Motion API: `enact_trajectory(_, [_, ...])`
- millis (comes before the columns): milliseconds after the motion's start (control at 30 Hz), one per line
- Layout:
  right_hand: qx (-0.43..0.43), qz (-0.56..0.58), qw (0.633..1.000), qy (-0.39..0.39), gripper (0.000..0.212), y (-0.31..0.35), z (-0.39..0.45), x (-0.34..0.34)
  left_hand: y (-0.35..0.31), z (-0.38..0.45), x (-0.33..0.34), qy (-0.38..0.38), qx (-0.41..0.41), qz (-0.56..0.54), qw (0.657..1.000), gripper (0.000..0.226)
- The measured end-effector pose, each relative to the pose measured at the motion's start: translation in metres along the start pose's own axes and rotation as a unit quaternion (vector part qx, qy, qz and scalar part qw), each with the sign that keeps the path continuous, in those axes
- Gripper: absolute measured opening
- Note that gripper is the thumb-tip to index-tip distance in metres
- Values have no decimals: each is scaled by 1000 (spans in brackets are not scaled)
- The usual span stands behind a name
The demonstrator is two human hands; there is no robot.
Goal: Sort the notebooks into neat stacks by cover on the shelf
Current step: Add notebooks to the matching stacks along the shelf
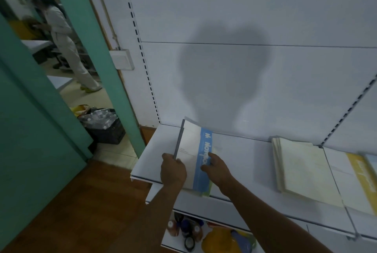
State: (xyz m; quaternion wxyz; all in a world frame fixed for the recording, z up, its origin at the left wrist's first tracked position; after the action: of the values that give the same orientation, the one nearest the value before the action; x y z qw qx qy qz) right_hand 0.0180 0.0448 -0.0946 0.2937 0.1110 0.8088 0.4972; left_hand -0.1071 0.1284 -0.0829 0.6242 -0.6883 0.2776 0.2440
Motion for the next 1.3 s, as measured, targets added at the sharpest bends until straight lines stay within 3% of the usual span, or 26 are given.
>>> enact_trajectory(200, [81,183,973,-112,54,-9,0,-33,-23,-17,12,52,18,-105,993,14])
enact_trajectory(300, [79,170,969,-160,32,-17,-1,-57,-37,-35,28,89,46,-131,986,18])
enact_trajectory(433, [73,135,967,-202,24,-28,-7,-88,-53,-60,50,116,64,-120,984,24])
enact_trajectory(700, [82,91,957,-262,32,-59,-18,-140,-62,-83,86,172,126,-27,977,21])
enact_trajectory(1000, [99,21,962,-255,39,-64,-19,-139,-56,-85,100,180,154,90,967,31])
enact_trajectory(1167, [75,36,967,-240,30,-61,-11,-134,-53,-76,98,165,152,85,971,31])
enact_trajectory(1300, [60,39,977,-200,36,-50,-3,-118,-48,-61,86,126,137,78,980,25])
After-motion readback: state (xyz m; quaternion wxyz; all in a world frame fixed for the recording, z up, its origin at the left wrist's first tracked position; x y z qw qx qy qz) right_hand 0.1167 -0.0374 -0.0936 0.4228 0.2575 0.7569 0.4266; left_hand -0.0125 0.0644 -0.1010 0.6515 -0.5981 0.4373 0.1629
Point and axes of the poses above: each hand's wrist, its own z-axis towards the middle knuckle, its own x-axis out of the palm, y = z × x, the point moved 3 cm from there along z, towards the middle knuckle, and after that the axes turned 4 degrees about -y, right-handed, at the moved point
